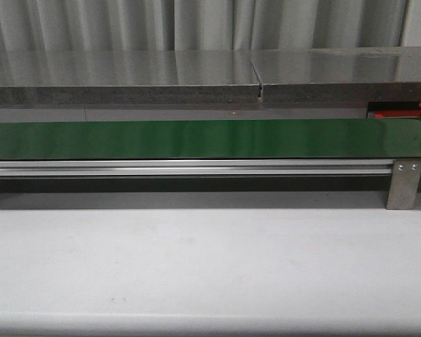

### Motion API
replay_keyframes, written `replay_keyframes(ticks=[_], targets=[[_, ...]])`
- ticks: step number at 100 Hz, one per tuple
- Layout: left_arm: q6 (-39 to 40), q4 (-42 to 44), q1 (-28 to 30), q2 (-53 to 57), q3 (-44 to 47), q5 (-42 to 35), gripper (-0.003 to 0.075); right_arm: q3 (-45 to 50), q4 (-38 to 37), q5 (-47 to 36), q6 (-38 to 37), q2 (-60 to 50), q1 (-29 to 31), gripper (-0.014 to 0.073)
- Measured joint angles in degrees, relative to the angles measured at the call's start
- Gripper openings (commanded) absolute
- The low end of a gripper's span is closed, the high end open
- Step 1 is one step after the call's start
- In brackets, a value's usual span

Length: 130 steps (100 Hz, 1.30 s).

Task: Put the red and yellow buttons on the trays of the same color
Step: 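Open the right gripper and lift it away from the yellow tray, then lower the left gripper onto a yellow button on the table and grasp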

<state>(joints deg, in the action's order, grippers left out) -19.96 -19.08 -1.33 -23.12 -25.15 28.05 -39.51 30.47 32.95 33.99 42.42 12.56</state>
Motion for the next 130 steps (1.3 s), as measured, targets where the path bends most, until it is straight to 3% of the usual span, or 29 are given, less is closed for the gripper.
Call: replay_keyframes(ticks=[15, 22, 34, 46, 56, 84, 95, 109, 130], targets=[[0.0, 0.0, 0.0, 0.0, 0.0, 0.0, -0.0015, 0.0, 0.0, 0.04, 0.0, 0.0, 0.0, -0.0067], [0.0, 0.0, 0.0, 0.0, 0.0, 0.13, 0.0028, 0.0, 0.0, 0.04, 0.0, 0.0, 0.0, -0.0067], [0.0, -0.12, 0.0, 0.0, 0.0, 1.01, 0.0228, 0.0, 0.0, 0.04, 0.09, 0.0, 0.0, -0.0067], [0.0, -0.6, 0.0, 0.0, 0.0, 1.92, 0.0536, 0.0, 0.0, 0.04, 0.09, 0.0, 0.0, -0.0067], [0.0, -1.02, 0.0, 0.0, 0.0, 2.31, 0.0654, 0.0, 0.0, 0.04, 0.09, 0.0, 0.0, -0.0067], [0.0, -2.61, 0.0, 0.0, 0.0, 1.2, 0.0608, 0.0, 0.0, 0.04, 0.09, 0.0, 0.0, -0.0067], [3.77, -1.14, 1.26, -2.29, -1.35, -0.51, 0.0608, 0.0, 0.0, 0.04, 0.09, 0.0, 0.0, -0.0067], [10.09, 2.87, 5.99, -9.83, -6.33, -2.7, 0.0608, 0.0, 0.0, 0.04, 0.09, 0.0, 0.0, -0.0067], [11.54, 3.61, 15.86, -26.9, -18.69, -1.8, 0.0608, 0.0, 0.0, 0.04, 0.09, 0.0, 0.0, -0.0067]])
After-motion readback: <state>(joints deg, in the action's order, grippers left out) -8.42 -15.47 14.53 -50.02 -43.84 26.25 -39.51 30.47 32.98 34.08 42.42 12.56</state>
